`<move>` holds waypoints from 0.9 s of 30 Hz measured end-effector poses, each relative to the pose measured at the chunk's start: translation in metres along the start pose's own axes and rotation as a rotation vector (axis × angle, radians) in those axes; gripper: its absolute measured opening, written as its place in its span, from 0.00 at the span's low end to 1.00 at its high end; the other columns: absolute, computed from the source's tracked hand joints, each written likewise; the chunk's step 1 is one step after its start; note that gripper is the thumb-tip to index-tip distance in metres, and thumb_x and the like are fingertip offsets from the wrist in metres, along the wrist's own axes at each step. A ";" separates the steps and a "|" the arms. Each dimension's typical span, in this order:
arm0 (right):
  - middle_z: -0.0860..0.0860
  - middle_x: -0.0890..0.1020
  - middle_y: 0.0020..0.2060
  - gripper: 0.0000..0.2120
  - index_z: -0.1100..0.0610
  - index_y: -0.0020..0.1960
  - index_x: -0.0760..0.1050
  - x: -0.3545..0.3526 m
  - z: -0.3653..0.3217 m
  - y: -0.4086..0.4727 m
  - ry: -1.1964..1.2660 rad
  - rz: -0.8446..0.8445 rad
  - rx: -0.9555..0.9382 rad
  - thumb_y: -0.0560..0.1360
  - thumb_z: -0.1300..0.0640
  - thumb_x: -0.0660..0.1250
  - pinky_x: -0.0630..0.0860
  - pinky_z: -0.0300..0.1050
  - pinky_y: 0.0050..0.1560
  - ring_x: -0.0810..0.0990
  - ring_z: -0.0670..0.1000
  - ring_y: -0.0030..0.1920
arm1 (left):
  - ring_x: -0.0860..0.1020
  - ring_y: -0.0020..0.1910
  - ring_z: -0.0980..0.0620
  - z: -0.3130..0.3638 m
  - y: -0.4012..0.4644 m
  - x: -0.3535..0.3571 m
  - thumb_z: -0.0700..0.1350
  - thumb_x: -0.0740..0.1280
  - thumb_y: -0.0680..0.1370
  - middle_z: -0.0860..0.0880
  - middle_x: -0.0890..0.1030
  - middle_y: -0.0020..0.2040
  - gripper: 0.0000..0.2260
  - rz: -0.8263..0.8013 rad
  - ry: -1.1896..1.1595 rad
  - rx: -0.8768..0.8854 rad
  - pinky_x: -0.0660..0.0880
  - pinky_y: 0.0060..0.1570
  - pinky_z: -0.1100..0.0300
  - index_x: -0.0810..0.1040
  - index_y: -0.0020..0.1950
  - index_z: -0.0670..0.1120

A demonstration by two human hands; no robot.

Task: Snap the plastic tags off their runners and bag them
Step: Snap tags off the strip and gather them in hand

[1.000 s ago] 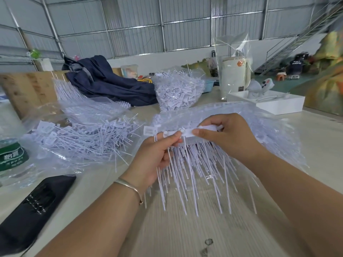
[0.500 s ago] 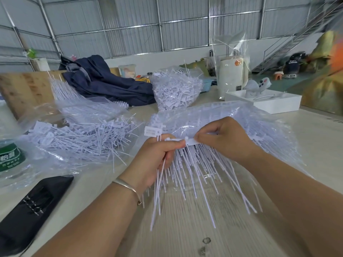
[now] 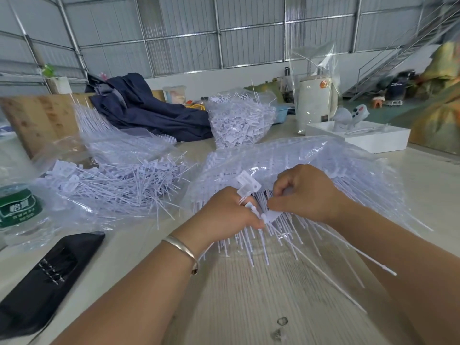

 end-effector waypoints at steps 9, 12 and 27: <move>0.47 0.81 0.27 0.09 0.54 0.27 0.78 -0.034 0.001 -0.003 0.031 0.321 0.057 0.63 0.52 0.73 0.75 0.42 0.34 0.77 0.45 0.29 | 0.77 0.35 0.47 -0.012 -0.006 -0.050 0.42 0.65 0.73 0.49 0.77 0.34 0.03 0.548 0.369 -0.036 0.69 0.31 0.60 0.76 0.40 0.47; 0.47 0.80 0.30 0.08 0.54 0.32 0.78 -0.043 0.005 -0.001 0.186 0.375 0.015 0.66 0.50 0.72 0.69 0.38 0.33 0.71 0.43 0.25 | 0.81 0.40 0.46 -0.035 -0.007 -0.069 0.43 0.72 0.73 0.48 0.82 0.39 0.04 0.556 0.039 -0.102 0.73 0.37 0.59 0.80 0.45 0.46; 0.45 0.70 0.34 0.14 0.54 0.43 0.68 -0.001 -0.019 -0.002 -0.130 0.061 -0.222 0.80 0.45 0.58 0.65 0.46 0.37 0.68 0.44 0.35 | 0.59 0.20 0.57 -0.029 0.004 -0.016 0.62 0.64 0.77 0.54 0.65 0.25 0.19 0.181 -0.747 -0.175 0.55 0.19 0.67 0.69 0.37 0.48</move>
Point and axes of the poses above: each hand's wrist, its own y-axis towards the middle knuckle, its own x-axis out of the palm, z = x × y, the point moved 8 cm from there along y, towards the middle knuckle
